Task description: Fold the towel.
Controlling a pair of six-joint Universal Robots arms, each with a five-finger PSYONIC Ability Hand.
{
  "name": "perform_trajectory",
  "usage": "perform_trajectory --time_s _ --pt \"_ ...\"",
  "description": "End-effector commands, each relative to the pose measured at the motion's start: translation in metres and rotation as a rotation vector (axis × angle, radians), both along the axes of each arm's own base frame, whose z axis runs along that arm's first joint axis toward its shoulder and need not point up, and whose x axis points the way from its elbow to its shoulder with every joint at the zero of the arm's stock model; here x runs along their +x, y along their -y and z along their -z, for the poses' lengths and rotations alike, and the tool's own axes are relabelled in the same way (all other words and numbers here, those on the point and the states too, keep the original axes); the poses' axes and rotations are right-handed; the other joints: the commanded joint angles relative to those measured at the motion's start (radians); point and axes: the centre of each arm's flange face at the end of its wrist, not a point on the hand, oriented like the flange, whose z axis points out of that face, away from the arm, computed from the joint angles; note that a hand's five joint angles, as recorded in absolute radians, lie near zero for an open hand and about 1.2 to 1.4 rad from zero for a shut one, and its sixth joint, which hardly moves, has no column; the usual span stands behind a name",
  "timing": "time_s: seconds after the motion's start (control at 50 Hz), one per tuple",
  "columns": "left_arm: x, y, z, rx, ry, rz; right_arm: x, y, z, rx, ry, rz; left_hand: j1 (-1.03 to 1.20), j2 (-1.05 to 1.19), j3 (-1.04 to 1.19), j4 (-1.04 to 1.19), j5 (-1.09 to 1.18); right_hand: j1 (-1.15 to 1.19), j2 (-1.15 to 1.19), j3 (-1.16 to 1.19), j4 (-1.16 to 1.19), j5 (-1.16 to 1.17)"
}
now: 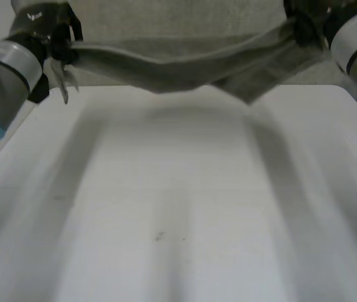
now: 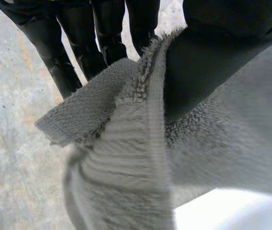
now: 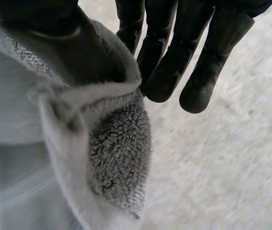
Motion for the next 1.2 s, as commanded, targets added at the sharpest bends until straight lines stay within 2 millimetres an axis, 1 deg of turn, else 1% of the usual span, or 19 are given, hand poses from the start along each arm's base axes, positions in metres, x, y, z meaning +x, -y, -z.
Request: perform_trajectory --time_s 0.02,0.04,0.06,0.08,0.1,0.12,0.14,0.16,0.2,0.24,0.28,0.3,0.32,0.38,0.5,0.64,0.78,0.96,1.2 --pt "0.003 -0.012 0.072 0.207 0.055 0.002 0.0 -0.025 0.081 0.3 -0.152 -0.072 0.215 0.18 0.181 0.178 0.202 0.079 0.086 0.069 0.056 0.072" --pt "0.004 -0.012 0.09 0.242 0.073 0.001 0.0 -0.029 0.1 0.343 -0.183 -0.089 0.215 0.18 0.181 0.178 0.202 0.079 0.086 0.069 0.056 0.072" --pt "0.004 -0.012 0.114 0.284 0.092 0.0 0.0 -0.029 0.1 0.344 -0.183 -0.089 0.215 0.18 0.181 0.178 0.202 0.079 0.086 0.069 0.056 0.072" --pt "0.004 -0.012 0.114 0.284 0.092 0.0 0.0 -0.033 0.118 0.379 -0.203 -0.102 0.215 0.18 0.181 0.178 0.202 0.079 0.086 0.069 0.056 0.072" --pt "0.004 -0.013 0.134 0.317 0.108 -0.001 -0.001 -0.036 0.136 0.407 -0.217 -0.105 0.215 0.18 0.181 0.178 0.202 0.079 0.086 0.069 0.056 0.072" --pt "0.005 -0.015 0.152 0.349 0.123 0.0 -0.001 -0.036 0.137 0.407 -0.217 -0.105 0.215 0.18 0.181 0.178 0.202 0.079 0.086 0.069 0.056 0.072" --pt "0.005 -0.015 0.152 0.349 0.123 0.0 -0.002 -0.038 0.156 0.437 -0.226 -0.107 0.215 0.18 0.181 0.178 0.202 0.079 0.086 0.069 0.056 0.072" --pt "0.006 -0.019 0.171 0.38 0.144 0.001 -0.002 -0.038 0.156 0.438 -0.226 -0.107 0.215 0.18 0.181 0.178 0.202 0.079 0.086 0.069 0.056 0.072" --pt "0.007 -0.023 0.186 0.406 0.165 0.001 -0.005 -0.044 0.188 0.488 -0.242 -0.105 0.21 0.175 0.176 0.173 0.197 0.079 0.086 0.069 0.056 0.072" --pt "0.008 -0.026 0.199 0.42 0.193 0.002 -0.007 -0.047 0.199 0.511 -0.251 -0.096 0.139 0.104 0.105 0.102 0.126 0.079 0.086 0.069 0.056 0.072" --pt "0.011 -0.037 0.217 0.436 0.263 0.012 -0.01 -0.049 0.209 0.535 -0.257 -0.092 -0.144 -0.179 -0.178 -0.181 -0.157 0.079 0.086 0.069 0.056 0.072" --pt "0.011 -0.037 0.217 0.436 0.263 0.012 -0.011 -0.053 0.215 0.553 -0.263 -0.093 -0.145 -0.18 -0.179 -0.182 -0.158 0.079 0.086 0.069 0.056 0.072" --pt "0.012 -0.043 0.221 0.435 0.305 0.02 -0.011 -0.053 0.215 0.554 -0.263 -0.094 -0.395 -0.43 -0.429 -0.432 -0.408 0.079 0.086 0.069 0.056 0.072" --pt "0.015 -0.053 0.22 0.415 0.385 0.033 -0.017 -0.058 0.218 0.575 -0.265 -0.094 -0.626 -0.661 -0.66 -0.663 -0.639 0.079 0.086 0.069 0.056 0.072" --pt "0.017 -0.065 0.195 0.321 0.427 0.03 -0.03 -0.062 0.205 0.548 -0.243 -0.064 -0.753 -0.788 -0.787 -0.79 -0.766 0.079 0.086 0.069 0.056 0.072" --pt "0.011 -0.075 0.185 0.267 0.413 0.04 -0.037 -0.067 0.203 0.541 -0.229 -0.07 -0.736 -0.771 -0.769 -0.773 -0.749 0.079 0.086 0.069 0.056 0.072" --pt "0.004 -0.092 0.196 0.277 0.425 0.079 -0.042 -0.067 0.205 0.538 -0.224 -0.058 -0.697 -0.732 -0.731 -0.734 -0.71 0.079 0.086 0.069 0.056 0.072" --pt "0.003 -0.094 0.206 0.268 0.429 0.083 -0.045 -0.066 0.204 0.536 -0.22 -0.049 -0.307 -0.342 -0.341 -0.344 -0.32 0.079 0.086 0.069 0.056 0.072" --pt "0.002 -0.09 0.224 0.288 0.444 0.088 -0.051 -0.063 0.192 0.515 -0.202 -0.021 -0.419 -0.454 -0.452 -0.455 -0.431 0.079 0.086 0.069 0.056 0.072"
